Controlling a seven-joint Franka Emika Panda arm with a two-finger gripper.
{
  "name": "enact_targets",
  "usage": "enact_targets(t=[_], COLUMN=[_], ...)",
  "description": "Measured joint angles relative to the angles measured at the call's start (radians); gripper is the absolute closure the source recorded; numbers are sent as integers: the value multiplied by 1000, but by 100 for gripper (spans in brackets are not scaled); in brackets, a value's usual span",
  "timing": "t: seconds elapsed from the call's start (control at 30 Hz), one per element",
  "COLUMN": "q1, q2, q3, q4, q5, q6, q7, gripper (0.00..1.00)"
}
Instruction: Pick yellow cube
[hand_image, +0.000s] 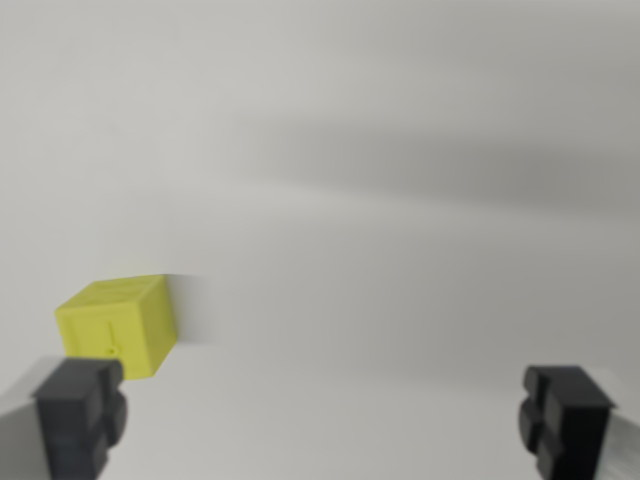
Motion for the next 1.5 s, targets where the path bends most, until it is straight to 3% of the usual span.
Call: enact_targets(t=[0.73, 1.5], q1=[78, 167], q2=[28, 101], q3=[0, 0], q4=[-127, -221], q5=[1, 10], q6=[148, 306], q7=[34, 73], gripper=[0, 0])
